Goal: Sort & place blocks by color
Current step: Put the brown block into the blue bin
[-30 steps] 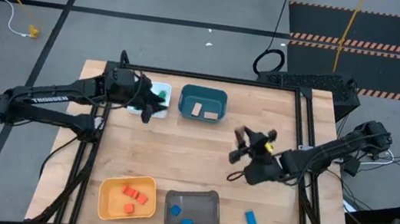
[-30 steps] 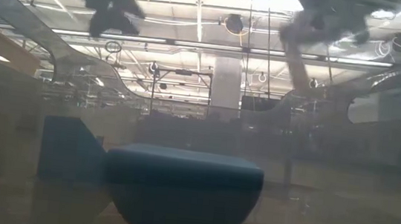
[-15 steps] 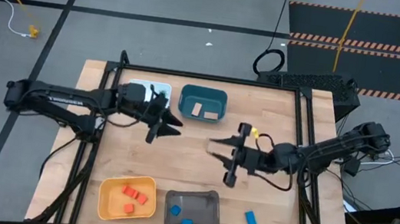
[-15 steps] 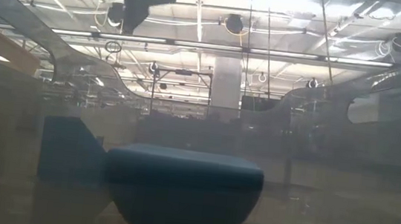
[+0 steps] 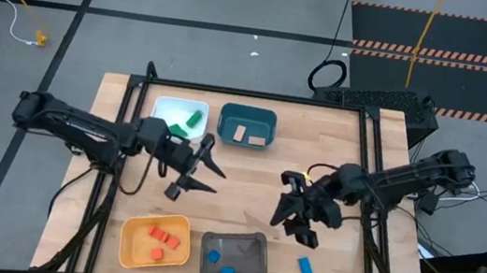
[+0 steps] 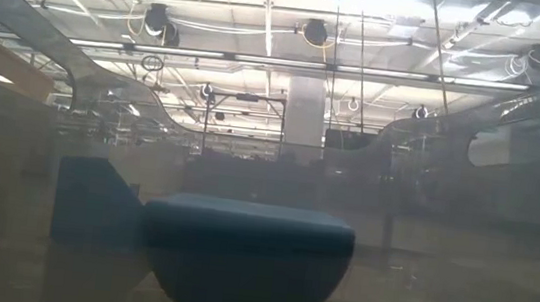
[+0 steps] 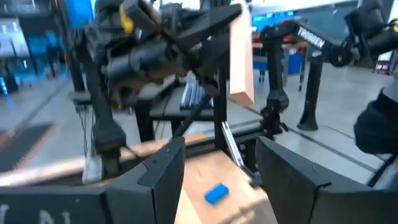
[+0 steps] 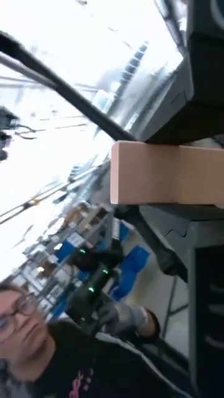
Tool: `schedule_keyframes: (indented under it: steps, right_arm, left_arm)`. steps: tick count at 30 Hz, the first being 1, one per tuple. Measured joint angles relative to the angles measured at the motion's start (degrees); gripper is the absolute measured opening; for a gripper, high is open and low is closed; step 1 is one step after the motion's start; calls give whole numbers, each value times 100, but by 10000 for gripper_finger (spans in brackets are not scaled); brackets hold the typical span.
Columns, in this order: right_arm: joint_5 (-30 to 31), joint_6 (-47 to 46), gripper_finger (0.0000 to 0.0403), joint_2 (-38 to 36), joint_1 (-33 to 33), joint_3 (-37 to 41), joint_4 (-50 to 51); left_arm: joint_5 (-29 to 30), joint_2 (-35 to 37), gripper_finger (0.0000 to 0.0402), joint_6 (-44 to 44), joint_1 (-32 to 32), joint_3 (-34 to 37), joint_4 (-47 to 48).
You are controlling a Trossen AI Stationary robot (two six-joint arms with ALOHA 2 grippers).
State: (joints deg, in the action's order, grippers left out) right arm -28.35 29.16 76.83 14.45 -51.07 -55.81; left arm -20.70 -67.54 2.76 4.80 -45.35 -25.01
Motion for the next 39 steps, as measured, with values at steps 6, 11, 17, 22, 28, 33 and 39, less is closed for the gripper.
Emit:
schedule_keyframes:
  steps: [6, 11, 17, 22, 28, 33, 39]
  right_arm:
    - [-82, -377, 112, 488, -264, -4, -764]
    - [-68, -476, 112, 910, -465, -73, -1312]
    - [-206, -695, 112, 1390, -705, -484, -1218]
    - [-370, -1151, 112, 1769, -855, -733, -1202]
    - [-347, -1908, 112, 1751, -883, -758, -1137]
    - [-344, -2491, 112, 1424, -883, -760, -500]
    - [-325, -2744, 112, 1133, -883, -761, 406]
  left_arm:
    - [23, -630, 198, 50, -36, 3, -1065]
    - [23, -850, 198, -282, -107, 0, -1598]
    - [17, -1009, 198, -557, -37, 0, -1605]
    - [16, -1017, 198, -607, 56, 0, -1564]
    - [-13, -1017, 198, -585, 8, 0, -1523]
    - [-10, -1017, 198, -588, -157, 0, -1365]
    - [-12, -997, 198, -798, -304, 0, -1364]
